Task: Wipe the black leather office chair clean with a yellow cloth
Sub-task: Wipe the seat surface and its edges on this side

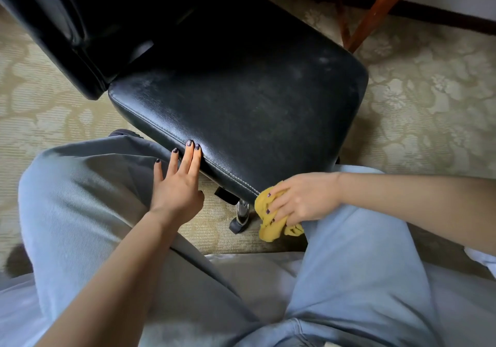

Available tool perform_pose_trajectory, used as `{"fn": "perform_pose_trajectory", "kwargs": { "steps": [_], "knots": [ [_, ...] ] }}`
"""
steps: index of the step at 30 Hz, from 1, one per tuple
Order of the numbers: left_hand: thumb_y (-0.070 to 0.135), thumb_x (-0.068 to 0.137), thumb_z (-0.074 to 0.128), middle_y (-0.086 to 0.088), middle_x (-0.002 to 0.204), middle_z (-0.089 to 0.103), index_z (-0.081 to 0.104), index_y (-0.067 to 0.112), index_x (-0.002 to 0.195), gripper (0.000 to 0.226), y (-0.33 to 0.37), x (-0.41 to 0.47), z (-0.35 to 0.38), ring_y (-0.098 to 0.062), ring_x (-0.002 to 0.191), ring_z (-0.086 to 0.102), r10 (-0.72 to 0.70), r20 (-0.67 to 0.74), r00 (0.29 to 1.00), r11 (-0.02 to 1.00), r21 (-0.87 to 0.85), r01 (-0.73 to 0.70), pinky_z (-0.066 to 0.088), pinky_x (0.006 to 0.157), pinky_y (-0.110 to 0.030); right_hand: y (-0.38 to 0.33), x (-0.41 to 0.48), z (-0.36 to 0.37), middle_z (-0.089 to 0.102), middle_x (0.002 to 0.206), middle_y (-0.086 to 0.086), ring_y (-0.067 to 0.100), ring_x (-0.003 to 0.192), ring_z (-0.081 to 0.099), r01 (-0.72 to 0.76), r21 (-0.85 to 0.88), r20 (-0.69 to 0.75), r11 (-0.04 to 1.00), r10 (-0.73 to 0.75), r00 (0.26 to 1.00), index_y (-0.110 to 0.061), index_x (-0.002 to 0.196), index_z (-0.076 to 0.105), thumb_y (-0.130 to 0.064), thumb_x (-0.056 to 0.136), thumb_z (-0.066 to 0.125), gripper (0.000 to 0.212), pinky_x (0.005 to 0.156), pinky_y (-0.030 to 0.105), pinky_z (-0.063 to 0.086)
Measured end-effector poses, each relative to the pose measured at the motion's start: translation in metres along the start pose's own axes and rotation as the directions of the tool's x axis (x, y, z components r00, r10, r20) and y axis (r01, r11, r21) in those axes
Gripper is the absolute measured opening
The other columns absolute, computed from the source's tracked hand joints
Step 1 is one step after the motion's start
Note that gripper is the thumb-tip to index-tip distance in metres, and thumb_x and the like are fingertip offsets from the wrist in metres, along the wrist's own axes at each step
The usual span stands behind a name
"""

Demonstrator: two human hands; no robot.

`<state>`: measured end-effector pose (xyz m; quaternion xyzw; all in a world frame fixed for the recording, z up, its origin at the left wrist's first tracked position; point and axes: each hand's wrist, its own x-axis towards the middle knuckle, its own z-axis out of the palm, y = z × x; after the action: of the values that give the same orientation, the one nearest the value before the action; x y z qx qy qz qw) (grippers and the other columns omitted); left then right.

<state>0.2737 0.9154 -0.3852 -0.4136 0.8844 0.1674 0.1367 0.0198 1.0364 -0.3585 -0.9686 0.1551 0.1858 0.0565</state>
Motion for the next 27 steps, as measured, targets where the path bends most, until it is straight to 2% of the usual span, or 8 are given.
{"fn": "perform_pose_trajectory", "kwargs": {
  "steps": [5,9,12,14,18,21,25,27],
  "knots": [
    [0.024,0.091,0.048,0.003,0.157,-0.02,-0.014,0.019,0.15,0.086,0.001,0.0,0.002,-0.026,0.147,-0.006,-0.001,-0.015,1.0,0.998,-0.062,0.0,0.008,0.117,-0.048,0.027,0.013,-0.011,0.069,0.112,-0.006,0.02,0.116,0.057,-0.07,0.109,-0.127,0.992,0.083,0.988,-0.025,0.092,0.074,-0.02,0.089,0.045,0.029,0.104,0.037,0.035],
    [0.025,0.091,0.048,0.003,0.158,-0.017,-0.01,0.019,0.151,0.084,0.001,0.0,0.002,-0.027,0.146,-0.003,-0.002,-0.031,1.0,0.997,-0.073,-0.001,0.01,0.117,-0.046,0.058,0.042,-0.034,0.071,0.105,-0.006,0.021,0.11,0.061,-0.255,0.245,-0.227,0.935,0.311,0.923,-0.022,0.086,0.075,-0.019,0.084,0.045,0.03,0.096,0.038,0.041],
    [0.025,0.092,0.048,0.004,0.158,-0.016,-0.01,0.021,0.151,0.082,-0.001,0.001,0.001,-0.028,0.146,-0.004,-0.003,-0.032,0.999,0.996,-0.087,0.0,0.009,0.117,-0.046,0.072,0.065,-0.049,0.072,0.098,-0.004,0.022,0.107,0.062,-0.339,0.288,-0.186,0.896,0.4,0.897,-0.02,0.079,0.075,-0.017,0.082,0.048,0.028,0.094,0.043,0.046],
    [0.024,0.092,0.048,0.006,0.158,-0.017,-0.01,0.023,0.151,0.083,-0.003,0.001,0.001,-0.029,0.146,-0.004,-0.001,-0.037,0.999,0.995,-0.097,-0.002,0.009,0.117,-0.046,0.07,0.069,-0.047,0.072,0.096,-0.003,0.024,0.107,0.061,-0.354,0.309,-0.164,0.883,0.417,0.894,-0.017,0.078,0.075,-0.014,0.08,0.05,0.026,0.094,0.044,0.044],
    [0.023,0.091,0.049,0.008,0.158,-0.017,-0.01,0.024,0.151,0.084,-0.003,0.001,0.002,-0.029,0.146,-0.003,0.002,-0.045,0.999,0.995,-0.103,-0.007,0.01,0.116,-0.046,0.049,0.046,-0.031,0.072,0.108,-0.001,0.025,0.113,0.06,-0.351,0.342,-0.242,0.872,0.443,0.863,-0.018,0.08,0.078,-0.007,0.075,0.059,0.023,0.104,0.037,0.035],
    [0.023,0.091,0.05,0.007,0.158,-0.017,-0.01,0.023,0.151,0.085,-0.002,0.001,0.001,-0.028,0.146,-0.003,-0.006,-0.043,0.999,0.995,-0.101,0.002,0.011,0.116,-0.046,0.025,0.028,-0.018,0.071,0.111,-0.003,0.024,0.113,0.06,-0.332,0.373,-0.219,0.866,0.43,0.876,-0.02,0.084,0.079,-0.005,0.074,0.064,0.023,0.102,0.043,0.043],
    [0.022,0.092,0.05,0.007,0.158,-0.017,-0.01,0.023,0.151,0.084,0.0,-0.001,-0.003,-0.028,0.146,-0.005,-0.001,-0.001,1.0,0.995,-0.104,0.001,0.01,0.117,-0.046,-0.009,0.02,0.003,0.072,0.103,-0.007,0.021,0.114,0.059,-0.297,0.312,-0.204,0.903,0.369,0.907,-0.024,0.075,0.077,-0.012,0.076,0.051,0.029,0.109,0.04,0.032],
    [0.023,0.092,0.05,0.007,0.158,-0.017,-0.009,0.023,0.151,0.084,0.0,-0.002,-0.004,-0.028,0.146,-0.005,-0.004,0.0,1.0,0.994,-0.111,0.004,0.01,0.117,-0.047,-0.026,0.023,0.017,0.072,0.092,-0.006,0.021,0.108,0.062,-0.257,0.272,-0.179,0.927,0.311,0.933,-0.021,0.067,0.074,-0.012,0.072,0.061,0.017,0.108,0.038,0.03]
  ]
}}
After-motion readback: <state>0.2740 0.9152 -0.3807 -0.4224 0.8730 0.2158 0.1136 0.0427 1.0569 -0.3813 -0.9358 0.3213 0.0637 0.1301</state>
